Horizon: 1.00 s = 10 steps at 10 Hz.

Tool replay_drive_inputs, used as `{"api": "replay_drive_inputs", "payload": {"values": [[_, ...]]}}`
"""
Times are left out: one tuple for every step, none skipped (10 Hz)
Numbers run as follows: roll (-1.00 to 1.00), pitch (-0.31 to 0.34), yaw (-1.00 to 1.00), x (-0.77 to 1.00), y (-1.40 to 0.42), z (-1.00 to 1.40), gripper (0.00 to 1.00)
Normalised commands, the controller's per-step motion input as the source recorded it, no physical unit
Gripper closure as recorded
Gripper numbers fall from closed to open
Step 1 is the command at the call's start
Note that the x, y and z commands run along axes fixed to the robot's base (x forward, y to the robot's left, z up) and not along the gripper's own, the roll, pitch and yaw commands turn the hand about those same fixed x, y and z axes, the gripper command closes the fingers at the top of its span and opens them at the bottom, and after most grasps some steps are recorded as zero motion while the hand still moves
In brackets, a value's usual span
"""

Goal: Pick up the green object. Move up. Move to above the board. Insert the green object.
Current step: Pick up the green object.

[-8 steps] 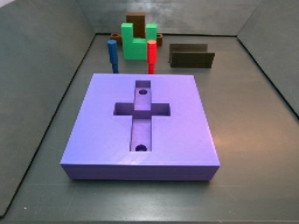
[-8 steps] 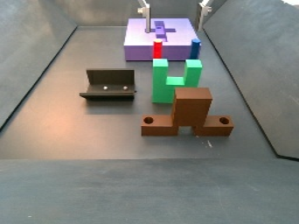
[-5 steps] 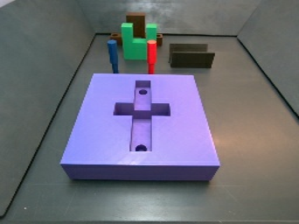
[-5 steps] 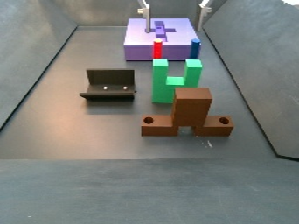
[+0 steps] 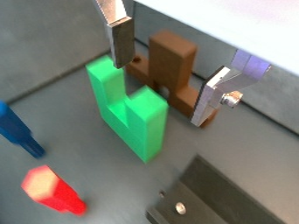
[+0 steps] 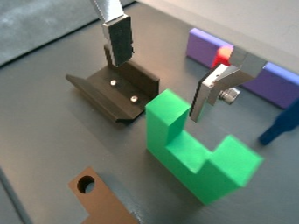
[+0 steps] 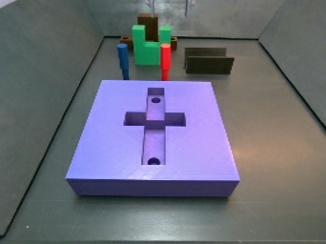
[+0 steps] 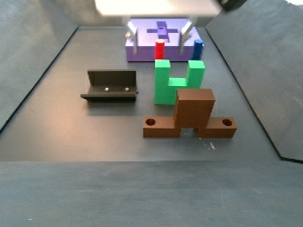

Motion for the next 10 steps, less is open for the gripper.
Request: {"api": "replay_drive_inputs", "payload": {"values": [[-0.14, -0.076, -0.01, -0.11, 0.09, -0.35, 0.00], [-0.16, -0.056, -0.04, -0.13, 0.00, -0.29, 0.00], [-0.15, -0.030, -0.02, 0.00, 0.00, -0.28, 0.00], [-0.13, 0.000, -0.04, 0.17, 0.00, -0.33, 0.00], [-0.11, 0.000, -0.06, 0.14, 0.00, -0.38, 0.00], [-0.08, 0.000, -0.02, 0.04, 0.00, -0.20, 0.00], [-0.08, 0.000, -0.07, 0.00, 0.00, -0.28, 0.00], [-0.06, 0.000, -0.03, -0.05, 0.00, -0.32, 0.00], [-0.07, 0.000, -0.01, -0.07, -0.02, -0.29, 0.00], [-0.09, 0.000, -0.02, -0.01, 0.00, -0.23, 0.00]]}}
